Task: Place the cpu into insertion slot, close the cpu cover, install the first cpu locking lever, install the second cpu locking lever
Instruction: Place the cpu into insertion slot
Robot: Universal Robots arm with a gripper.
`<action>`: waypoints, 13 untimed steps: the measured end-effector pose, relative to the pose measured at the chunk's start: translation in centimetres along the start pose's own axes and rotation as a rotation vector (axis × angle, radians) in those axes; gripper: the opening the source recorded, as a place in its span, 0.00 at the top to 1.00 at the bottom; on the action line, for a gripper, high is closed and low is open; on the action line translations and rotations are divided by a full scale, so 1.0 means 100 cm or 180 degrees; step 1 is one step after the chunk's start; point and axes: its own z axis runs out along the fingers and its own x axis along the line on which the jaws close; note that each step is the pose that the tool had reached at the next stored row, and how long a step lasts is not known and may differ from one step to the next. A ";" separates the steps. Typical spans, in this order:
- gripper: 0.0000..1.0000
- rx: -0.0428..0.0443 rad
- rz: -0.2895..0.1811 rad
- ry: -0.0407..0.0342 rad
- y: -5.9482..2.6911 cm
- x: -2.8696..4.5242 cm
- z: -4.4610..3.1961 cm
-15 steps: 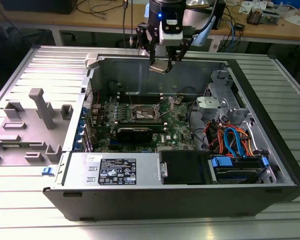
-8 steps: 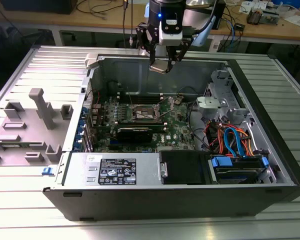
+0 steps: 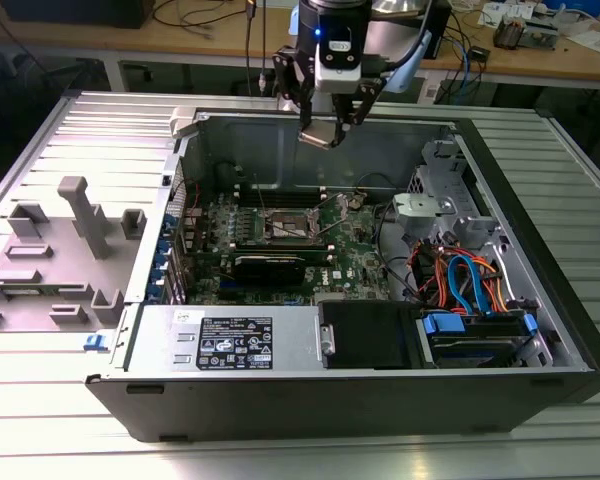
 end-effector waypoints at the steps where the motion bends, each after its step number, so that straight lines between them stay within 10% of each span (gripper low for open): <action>1: 0.45 -0.0001 0.0011 -0.0001 -0.0003 -0.0001 0.0002; 13: 0.45 -0.0001 0.0065 -0.0006 -0.0032 -0.0019 0.0024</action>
